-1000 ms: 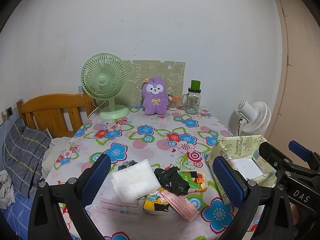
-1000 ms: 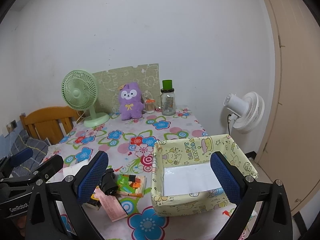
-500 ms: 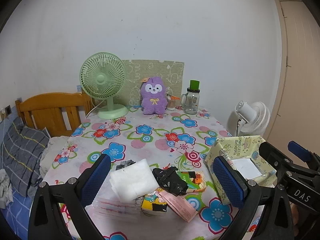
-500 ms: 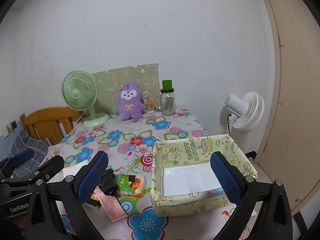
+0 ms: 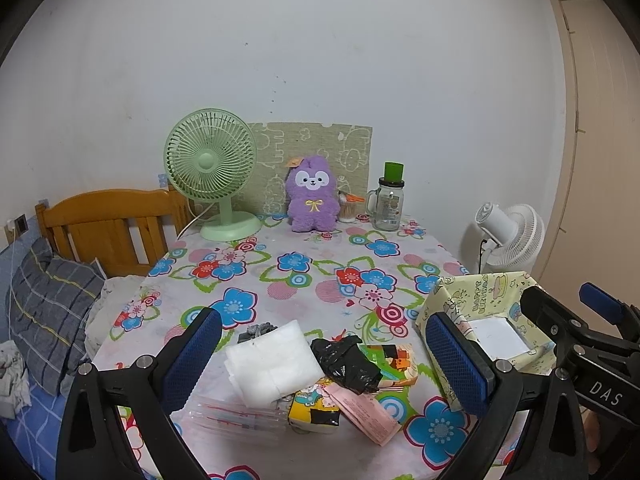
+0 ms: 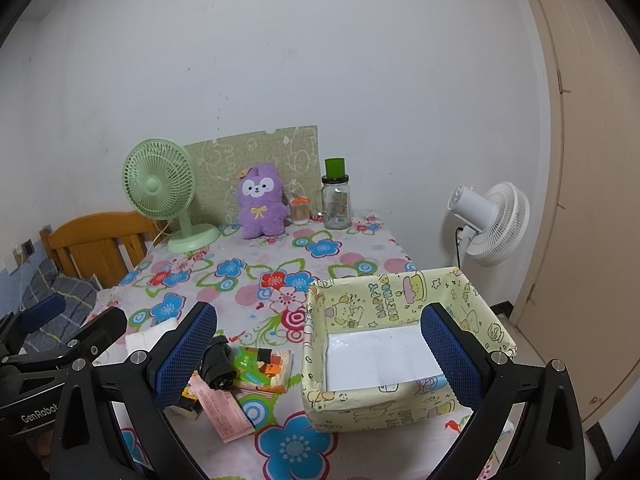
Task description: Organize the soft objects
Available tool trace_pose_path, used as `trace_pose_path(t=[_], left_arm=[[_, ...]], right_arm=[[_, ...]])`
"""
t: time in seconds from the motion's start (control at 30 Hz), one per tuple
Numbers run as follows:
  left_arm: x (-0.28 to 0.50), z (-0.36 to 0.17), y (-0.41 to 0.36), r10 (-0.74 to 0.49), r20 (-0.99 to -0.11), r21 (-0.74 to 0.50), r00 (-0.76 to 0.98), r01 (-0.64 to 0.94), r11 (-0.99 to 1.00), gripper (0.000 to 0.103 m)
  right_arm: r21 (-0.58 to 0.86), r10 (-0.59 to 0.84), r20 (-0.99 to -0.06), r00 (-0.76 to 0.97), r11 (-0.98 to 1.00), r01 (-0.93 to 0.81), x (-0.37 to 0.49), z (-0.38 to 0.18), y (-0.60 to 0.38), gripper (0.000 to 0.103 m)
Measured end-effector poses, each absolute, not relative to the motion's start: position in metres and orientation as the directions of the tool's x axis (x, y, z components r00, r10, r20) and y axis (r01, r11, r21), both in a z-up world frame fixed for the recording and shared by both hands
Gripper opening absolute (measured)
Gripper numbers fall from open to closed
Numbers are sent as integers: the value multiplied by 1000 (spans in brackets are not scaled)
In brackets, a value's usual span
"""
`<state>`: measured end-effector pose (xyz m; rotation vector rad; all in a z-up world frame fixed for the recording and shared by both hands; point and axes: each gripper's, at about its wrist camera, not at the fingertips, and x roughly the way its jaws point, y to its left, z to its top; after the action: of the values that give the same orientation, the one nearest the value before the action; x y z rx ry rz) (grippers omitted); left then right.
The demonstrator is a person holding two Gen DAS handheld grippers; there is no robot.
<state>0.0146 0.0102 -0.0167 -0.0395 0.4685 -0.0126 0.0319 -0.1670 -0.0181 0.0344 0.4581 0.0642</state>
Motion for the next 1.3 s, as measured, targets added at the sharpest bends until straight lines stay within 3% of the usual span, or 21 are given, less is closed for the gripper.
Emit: trace_pose_path(t=[1.3], left_arm=[[37, -37, 31, -33, -508, -39, 861, 15, 999, 101]], right_arm=[[97, 136, -465, 875, 990, -103, 66, -28, -136, 101]])
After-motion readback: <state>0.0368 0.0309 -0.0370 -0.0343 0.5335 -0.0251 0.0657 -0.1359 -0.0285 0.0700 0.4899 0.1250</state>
